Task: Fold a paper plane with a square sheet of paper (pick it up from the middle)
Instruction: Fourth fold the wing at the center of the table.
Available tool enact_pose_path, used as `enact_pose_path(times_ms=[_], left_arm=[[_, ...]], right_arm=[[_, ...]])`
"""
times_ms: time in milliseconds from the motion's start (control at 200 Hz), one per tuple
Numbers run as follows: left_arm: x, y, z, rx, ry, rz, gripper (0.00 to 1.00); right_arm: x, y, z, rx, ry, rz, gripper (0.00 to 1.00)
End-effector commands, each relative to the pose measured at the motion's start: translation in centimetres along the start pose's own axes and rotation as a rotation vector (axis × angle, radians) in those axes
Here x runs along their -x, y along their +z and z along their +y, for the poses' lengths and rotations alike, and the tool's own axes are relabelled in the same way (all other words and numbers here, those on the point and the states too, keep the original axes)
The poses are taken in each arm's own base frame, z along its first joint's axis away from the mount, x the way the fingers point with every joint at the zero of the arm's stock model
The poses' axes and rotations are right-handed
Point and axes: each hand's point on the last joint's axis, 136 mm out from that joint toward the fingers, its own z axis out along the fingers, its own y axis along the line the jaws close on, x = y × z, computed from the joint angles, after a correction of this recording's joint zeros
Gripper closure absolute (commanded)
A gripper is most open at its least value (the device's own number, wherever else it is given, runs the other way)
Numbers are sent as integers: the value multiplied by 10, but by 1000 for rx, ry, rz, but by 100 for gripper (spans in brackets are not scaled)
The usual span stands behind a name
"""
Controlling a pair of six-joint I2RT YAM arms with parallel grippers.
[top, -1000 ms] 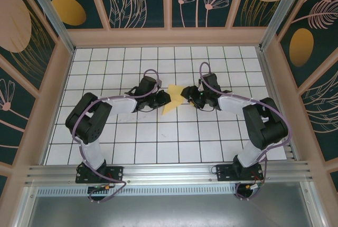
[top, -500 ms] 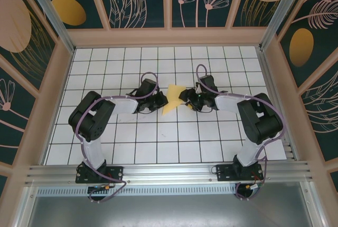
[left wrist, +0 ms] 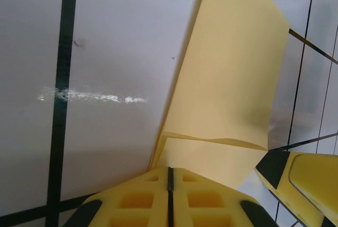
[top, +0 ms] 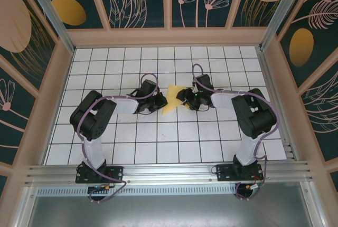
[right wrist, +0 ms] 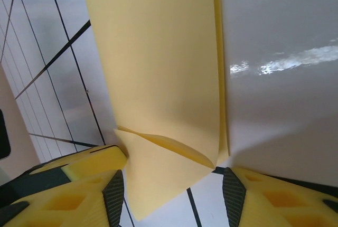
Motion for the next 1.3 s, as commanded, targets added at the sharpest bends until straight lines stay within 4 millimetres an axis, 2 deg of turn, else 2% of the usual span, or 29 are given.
enact_pose_path(times_ms=[0, 280, 580, 941, 1076, 1206, 1296], left_arm=[[-7, 4, 9, 27, -5, 15, 91], [-7, 4, 9, 34, -1, 14, 91], [-5, 2, 9, 40, 5, 7, 91], [-5, 2, 13, 57, 10, 6, 90], [-3, 1, 10, 51, 15, 4, 90], [1, -4, 3, 43, 32, -5, 88], [5, -11, -4, 33, 51, -22, 85]], right_arm=[[4, 5, 10, 20, -27, -2, 48], [5, 11, 12, 45, -38, 9, 51], [-2, 10, 29, 137, -81, 40, 59], [-10, 21, 26, 140, -81, 85, 69], [-9, 26, 26, 132, -74, 93, 76], [-4, 27, 25, 113, -55, 78, 92], [2, 21, 28, 103, -46, 41, 99]])
